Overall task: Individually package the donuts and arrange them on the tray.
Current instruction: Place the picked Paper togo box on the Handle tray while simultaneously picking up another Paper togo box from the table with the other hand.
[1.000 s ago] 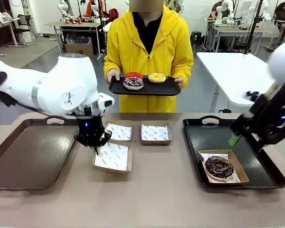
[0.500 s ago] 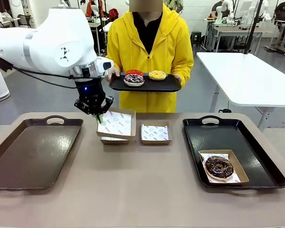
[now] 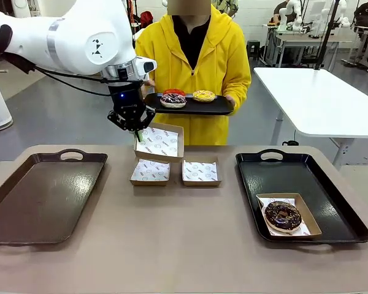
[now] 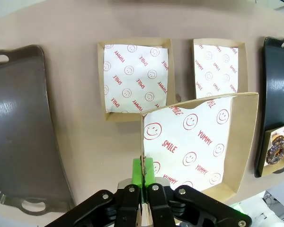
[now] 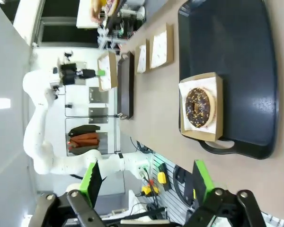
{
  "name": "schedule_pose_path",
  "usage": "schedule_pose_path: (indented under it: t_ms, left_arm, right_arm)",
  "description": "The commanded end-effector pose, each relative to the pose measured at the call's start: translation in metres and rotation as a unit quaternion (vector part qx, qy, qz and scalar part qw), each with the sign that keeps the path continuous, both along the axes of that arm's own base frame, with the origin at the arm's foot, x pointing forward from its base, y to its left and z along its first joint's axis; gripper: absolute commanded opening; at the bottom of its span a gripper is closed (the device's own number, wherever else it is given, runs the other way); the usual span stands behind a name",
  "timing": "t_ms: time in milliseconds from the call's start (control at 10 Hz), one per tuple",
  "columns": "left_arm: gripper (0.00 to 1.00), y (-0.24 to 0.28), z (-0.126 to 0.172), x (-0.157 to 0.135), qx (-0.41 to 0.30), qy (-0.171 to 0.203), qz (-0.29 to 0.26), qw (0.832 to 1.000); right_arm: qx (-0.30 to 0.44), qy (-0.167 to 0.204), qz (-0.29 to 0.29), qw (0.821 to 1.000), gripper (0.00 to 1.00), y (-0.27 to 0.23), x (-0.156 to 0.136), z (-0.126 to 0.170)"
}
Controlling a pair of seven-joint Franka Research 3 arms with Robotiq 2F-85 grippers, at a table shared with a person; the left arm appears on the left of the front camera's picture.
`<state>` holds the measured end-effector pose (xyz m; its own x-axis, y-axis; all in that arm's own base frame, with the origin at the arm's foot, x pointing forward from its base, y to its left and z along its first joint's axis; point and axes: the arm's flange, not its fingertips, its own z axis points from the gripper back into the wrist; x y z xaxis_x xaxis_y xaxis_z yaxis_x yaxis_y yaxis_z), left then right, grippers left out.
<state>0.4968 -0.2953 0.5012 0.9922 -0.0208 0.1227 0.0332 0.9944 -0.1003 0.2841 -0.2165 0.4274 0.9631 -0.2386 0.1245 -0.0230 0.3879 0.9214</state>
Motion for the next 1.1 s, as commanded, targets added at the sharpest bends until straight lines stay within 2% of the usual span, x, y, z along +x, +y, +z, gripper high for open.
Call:
schedule_pose_path:
  t_ms: [0, 300, 400, 500, 600, 1000]
  left_arm:
    - [0.00, -0.014, 0.003, 0.011, 0.017, 0.004, 0.003, 1.000]
    - [0.00, -0.022, 0.001, 0.024, 0.021, 0.006, 0.015, 1.000]
    - [0.00, -0.022, -0.001, 0.027, 0.033, 0.012, 0.018, 0.999]
    - [0.00, -0.020, -0.003, 0.026, 0.047, 0.018, 0.013, 0.999]
    - [0.00, -0.017, -0.004, 0.021, 0.010, 0.011, 0.001, 1.000]
    - [0.00, -0.017, -0.004, 0.021, 0.010, 0.011, 0.001, 1.000]
  right_arm:
    - [0.029, -0.029, -0.004, 0.999, 1.00, -0.008, -0.004, -0.019]
    - [0.039, -0.029, -0.005, 0.999, 1.00, -0.015, -0.005, -0.032]
    - [0.033, -0.047, 0.003, 0.998, 1.00, -0.011, -0.005, -0.031]
    - [0.031, -0.013, -0.007, 0.999, 1.00, -0.013, -0.009, -0.034]
    - [0.031, -0.013, -0.007, 0.999, 1.00, -0.013, -0.009, -0.034]
    - [0.031, -0.013, -0.007, 0.999, 1.00, -0.013, -0.009, -0.034]
